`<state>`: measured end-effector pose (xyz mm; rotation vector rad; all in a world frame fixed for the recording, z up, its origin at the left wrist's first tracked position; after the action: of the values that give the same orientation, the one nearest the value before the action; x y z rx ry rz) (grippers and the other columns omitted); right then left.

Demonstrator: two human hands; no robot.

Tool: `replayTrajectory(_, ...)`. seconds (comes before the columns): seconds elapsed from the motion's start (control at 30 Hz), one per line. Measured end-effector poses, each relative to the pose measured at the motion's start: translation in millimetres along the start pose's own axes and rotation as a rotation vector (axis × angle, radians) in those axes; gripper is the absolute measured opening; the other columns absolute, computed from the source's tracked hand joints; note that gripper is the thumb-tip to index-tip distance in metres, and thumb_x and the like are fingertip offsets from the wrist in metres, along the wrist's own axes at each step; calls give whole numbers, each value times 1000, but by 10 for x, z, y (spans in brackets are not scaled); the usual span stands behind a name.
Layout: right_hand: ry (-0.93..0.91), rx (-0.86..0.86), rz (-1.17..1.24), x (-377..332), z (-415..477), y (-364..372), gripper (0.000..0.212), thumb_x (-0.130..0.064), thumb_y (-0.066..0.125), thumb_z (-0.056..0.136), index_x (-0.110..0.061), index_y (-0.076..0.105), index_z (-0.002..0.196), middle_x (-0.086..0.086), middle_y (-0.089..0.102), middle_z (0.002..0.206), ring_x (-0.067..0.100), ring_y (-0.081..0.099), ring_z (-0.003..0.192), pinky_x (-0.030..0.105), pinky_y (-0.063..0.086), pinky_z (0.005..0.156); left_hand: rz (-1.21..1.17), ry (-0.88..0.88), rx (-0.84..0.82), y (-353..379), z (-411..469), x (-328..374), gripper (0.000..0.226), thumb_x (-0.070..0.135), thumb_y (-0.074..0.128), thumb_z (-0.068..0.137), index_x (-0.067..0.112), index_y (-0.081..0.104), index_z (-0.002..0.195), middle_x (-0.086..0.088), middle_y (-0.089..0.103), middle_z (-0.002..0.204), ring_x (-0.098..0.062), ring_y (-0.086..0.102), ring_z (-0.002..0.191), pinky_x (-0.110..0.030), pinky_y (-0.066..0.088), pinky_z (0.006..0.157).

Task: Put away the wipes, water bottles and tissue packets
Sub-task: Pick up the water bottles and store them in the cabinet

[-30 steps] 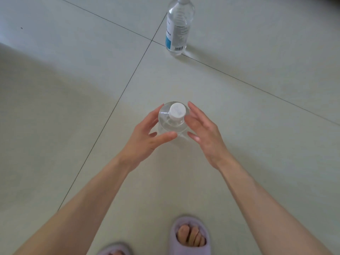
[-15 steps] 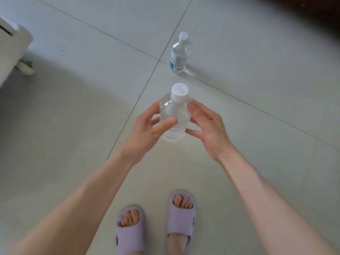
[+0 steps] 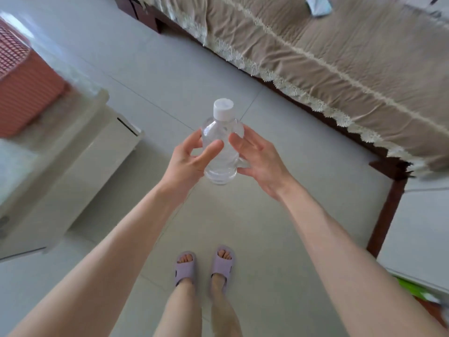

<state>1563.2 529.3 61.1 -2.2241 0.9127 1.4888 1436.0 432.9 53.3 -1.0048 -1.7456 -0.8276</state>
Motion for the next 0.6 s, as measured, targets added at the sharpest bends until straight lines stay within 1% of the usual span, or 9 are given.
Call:
replayTrajectory(0.07,-18,-2,-23,-413,1,61,32,-45,64,84,-45,61,116,-19,70,110,7,67,105,30,56,77,13,14,50,-23,-7,392,13,34,61,90,35,63,103,0,62,104,-10,69,91,-36,57,79)
replayTrajectory(0.13,-40,10,-58,-779,52,124,33,-47,64,84,-43,62,116,-19,71,108,5,68,102,26,57,72,19,39,81,-77,46,726,10,32,60,92,37,62,100,1,61,102,-7,68,86,-36,58,78)
replayTrajectory(0.2,-47,18,-82,-1110,187,175,33,-46,63,85,-40,63,118,-17,72,107,4,69,99,20,56,65,22,63,92,-174,170,1023,10,33,60,92,40,62,99,2,62,103,-6,68,86,-38,58,79)
replayTrajectory(0.3,-67,22,-124,-1564,510,318,32,-48,64,85,-39,64,115,-15,72,106,3,69,96,18,55,60,9,131,113,-423,430,1417,12,34,61,92,44,62,97,16,64,92,3,68,81,-30,58,71)
replayTrajectory(0.33,-74,19,-127,-1692,671,367,29,-48,63,85,-42,65,113,-15,73,105,4,69,97,20,55,62,3,145,108,-532,549,1528,13,32,62,91,45,62,97,19,65,89,5,67,80,-25,59,68)
replayTrajectory(0.4,-88,11,-143,-1923,991,484,24,-50,63,84,-46,65,108,-15,72,107,6,69,100,27,56,68,-16,164,98,-751,768,1729,17,28,63,91,43,61,99,25,67,85,7,67,80,-17,55,64)
replayTrajectory(0.47,-98,19,-140,-2103,1256,569,22,-52,63,83,-48,66,105,-15,72,108,7,69,102,32,56,72,-30,178,95,-929,966,1904,22,22,64,91,42,60,101,29,68,85,5,69,79,-14,53,63)
replayTrajectory(0.5,-101,12,-127,-2214,1474,636,25,-52,63,82,-48,66,106,-14,72,110,8,68,104,36,56,76,-32,184,98,-1086,1131,2022,25,20,65,90,42,60,102,30,68,86,3,70,79,-15,54,63)
replayTrajectory(0.6,-92,6,-114,-2455,1923,783,43,-55,65,79,-40,63,120,-11,70,117,14,65,111,50,53,90,-51,190,121,-1421,1473,2222,32,22,69,85,44,59,106,30,68,85,0,70,79,-17,55,65)
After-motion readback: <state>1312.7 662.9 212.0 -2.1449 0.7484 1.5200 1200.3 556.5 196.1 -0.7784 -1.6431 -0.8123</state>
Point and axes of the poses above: each hand's wrist, its own z-axis towards the middle knuckle, its own y-axis out of the palm, x = y × z, the point moved 1 cm from there along z, towards the middle knuckle
